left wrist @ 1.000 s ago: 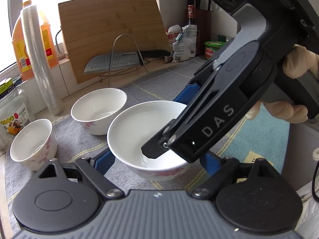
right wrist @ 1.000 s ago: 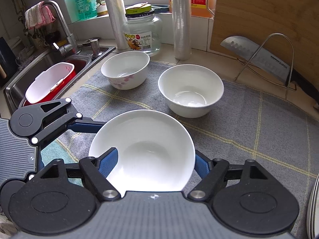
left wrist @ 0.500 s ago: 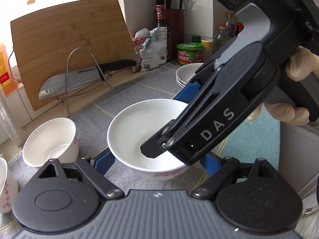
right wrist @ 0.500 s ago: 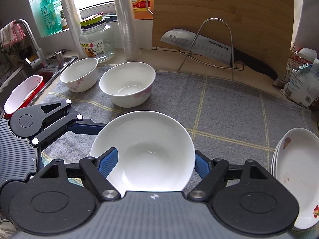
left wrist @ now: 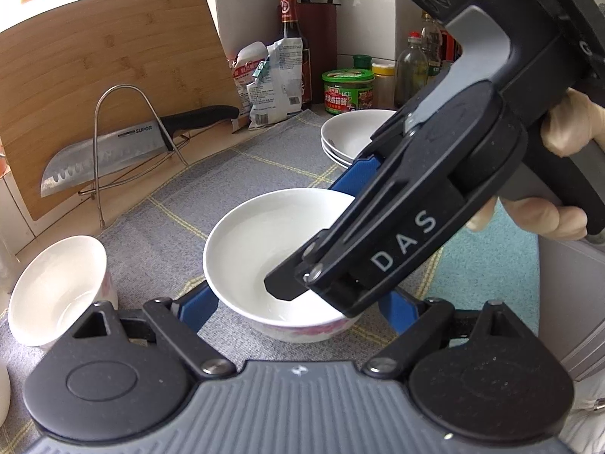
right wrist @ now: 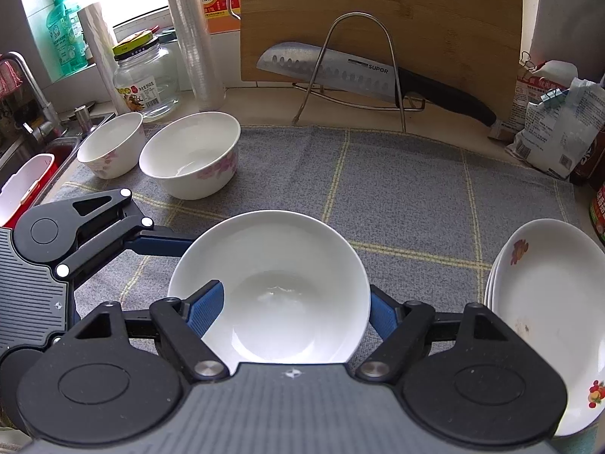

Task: Organize plates and bowls
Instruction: 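Carry the bowl beside the plate stack, set it down, open the right tool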

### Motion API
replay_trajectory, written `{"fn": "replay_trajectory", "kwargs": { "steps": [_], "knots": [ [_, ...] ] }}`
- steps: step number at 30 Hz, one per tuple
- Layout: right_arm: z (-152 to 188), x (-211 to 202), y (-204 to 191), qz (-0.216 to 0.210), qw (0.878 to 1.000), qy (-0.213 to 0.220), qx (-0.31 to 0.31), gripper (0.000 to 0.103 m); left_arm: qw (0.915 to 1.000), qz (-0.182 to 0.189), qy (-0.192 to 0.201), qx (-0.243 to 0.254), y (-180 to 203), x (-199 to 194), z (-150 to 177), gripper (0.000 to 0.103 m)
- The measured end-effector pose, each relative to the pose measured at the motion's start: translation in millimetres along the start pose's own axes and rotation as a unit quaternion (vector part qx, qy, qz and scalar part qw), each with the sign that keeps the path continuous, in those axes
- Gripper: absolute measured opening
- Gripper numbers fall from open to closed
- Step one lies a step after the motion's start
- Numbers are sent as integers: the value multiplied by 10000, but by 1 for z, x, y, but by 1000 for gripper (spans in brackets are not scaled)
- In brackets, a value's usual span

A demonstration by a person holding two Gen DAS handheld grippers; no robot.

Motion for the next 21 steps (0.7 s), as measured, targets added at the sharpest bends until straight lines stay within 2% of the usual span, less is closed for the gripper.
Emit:
{"fn": "replay_trajectory", "kwargs": {
  "steps": [21],
  "knots": [
    [1,10,5,45,10000,15,69,85,9998,17,-77,-159,-2,9,4,91]
  ]
}}
Point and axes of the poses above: each gripper's, at about its wrist camera, not at the fingertips, and x roughly the way its jaws point, y to its right, z to its underside, the point moved 2 cm from there along x, roughly the way its jaws point, and after that the axes turned 5 degrees about -z, right-handed, at the moved point
